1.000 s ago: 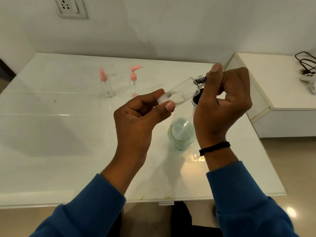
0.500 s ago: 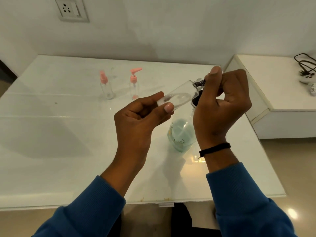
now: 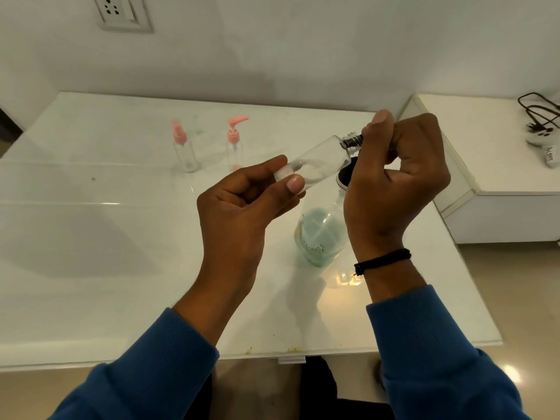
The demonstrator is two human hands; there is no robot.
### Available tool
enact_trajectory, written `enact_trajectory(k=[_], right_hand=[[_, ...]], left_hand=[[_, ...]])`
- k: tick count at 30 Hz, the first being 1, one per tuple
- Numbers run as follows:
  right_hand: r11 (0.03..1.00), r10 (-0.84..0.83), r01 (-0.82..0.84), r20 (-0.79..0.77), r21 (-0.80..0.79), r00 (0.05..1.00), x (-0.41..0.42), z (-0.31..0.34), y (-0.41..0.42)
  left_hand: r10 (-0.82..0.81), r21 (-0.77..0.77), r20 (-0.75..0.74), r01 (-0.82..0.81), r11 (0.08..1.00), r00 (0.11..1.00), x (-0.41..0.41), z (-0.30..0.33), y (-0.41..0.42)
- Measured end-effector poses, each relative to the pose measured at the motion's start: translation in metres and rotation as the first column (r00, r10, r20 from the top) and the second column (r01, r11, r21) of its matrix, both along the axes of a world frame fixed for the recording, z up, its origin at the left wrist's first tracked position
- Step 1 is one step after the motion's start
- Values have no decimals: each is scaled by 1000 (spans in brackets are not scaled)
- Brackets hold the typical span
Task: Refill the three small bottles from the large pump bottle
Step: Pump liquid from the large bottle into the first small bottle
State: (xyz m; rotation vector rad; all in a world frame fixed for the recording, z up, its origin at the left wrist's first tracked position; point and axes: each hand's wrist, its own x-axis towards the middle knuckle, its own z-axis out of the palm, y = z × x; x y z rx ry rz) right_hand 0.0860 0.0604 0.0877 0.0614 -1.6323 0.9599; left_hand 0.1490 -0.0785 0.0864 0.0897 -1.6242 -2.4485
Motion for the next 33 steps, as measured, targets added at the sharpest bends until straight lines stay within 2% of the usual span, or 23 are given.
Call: enact_trajectory(k=[33], right_hand=[[998,-52,52,19,40,998,5,2,-5]], left_hand=[[8,-21,4,-8,1000,1000,0,0,0]])
